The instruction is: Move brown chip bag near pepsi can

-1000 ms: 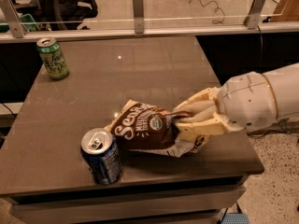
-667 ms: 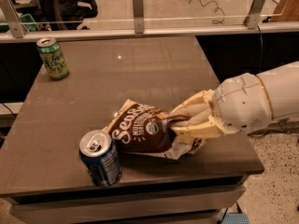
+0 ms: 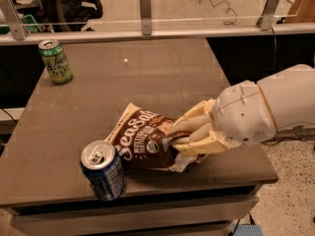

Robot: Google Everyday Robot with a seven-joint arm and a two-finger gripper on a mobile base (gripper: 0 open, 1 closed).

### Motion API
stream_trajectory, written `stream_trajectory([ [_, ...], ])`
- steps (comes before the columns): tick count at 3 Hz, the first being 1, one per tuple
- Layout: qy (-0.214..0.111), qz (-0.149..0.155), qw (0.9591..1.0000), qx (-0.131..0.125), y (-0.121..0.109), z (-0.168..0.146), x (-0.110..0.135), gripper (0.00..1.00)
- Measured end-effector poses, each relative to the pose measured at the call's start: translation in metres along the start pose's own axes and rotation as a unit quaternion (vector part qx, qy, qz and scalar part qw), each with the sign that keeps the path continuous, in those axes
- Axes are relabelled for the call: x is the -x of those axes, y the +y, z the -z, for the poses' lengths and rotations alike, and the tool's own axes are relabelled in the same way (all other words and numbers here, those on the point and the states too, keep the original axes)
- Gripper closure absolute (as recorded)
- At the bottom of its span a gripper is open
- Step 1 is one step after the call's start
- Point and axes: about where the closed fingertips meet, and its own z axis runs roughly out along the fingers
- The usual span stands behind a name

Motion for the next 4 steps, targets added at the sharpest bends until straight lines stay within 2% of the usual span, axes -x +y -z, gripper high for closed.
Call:
stream_trajectory([
  [1, 0.014, 0.004, 0.9999, 0.003, 0.004, -0.005, 0.000, 0.12],
  [2, 0.021, 0.006, 0.9998, 0.003, 0.006, -0.007, 0.000, 0.00],
  [3, 0.044, 0.007, 0.9989, -0.013, -0.003, 0.001, -0.011, 0.00],
  [4, 0.083, 0.007, 0.9951, -0.054, -0.036, 0.025, -0.044, 0.00],
])
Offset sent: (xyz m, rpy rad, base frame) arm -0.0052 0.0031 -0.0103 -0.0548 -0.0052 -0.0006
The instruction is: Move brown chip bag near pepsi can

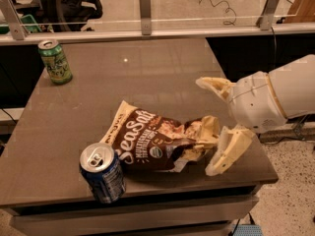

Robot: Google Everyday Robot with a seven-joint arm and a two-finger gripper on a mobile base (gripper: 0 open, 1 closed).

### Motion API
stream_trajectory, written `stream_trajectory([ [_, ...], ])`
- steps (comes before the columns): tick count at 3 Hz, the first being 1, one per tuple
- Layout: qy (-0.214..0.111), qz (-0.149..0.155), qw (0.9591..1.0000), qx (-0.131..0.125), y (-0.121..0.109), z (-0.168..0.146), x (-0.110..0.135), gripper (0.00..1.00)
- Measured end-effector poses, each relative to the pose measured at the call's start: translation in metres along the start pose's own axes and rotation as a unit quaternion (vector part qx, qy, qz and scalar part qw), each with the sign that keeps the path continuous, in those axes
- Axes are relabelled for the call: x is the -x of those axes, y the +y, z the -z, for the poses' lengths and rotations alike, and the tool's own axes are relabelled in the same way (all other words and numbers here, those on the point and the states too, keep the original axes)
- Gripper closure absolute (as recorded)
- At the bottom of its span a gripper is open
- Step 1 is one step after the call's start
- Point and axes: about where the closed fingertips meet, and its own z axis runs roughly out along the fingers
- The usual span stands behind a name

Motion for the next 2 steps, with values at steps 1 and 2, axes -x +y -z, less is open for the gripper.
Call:
stream_trajectory([
  [1, 0.042, -0.005, 0.9977, -0.052, -0.0421, 0.0297, -0.0498, 0.00],
  [2, 0.042, -0.005, 0.9978, -0.051, -0.0418, 0.0292, -0.0492, 0.00],
])
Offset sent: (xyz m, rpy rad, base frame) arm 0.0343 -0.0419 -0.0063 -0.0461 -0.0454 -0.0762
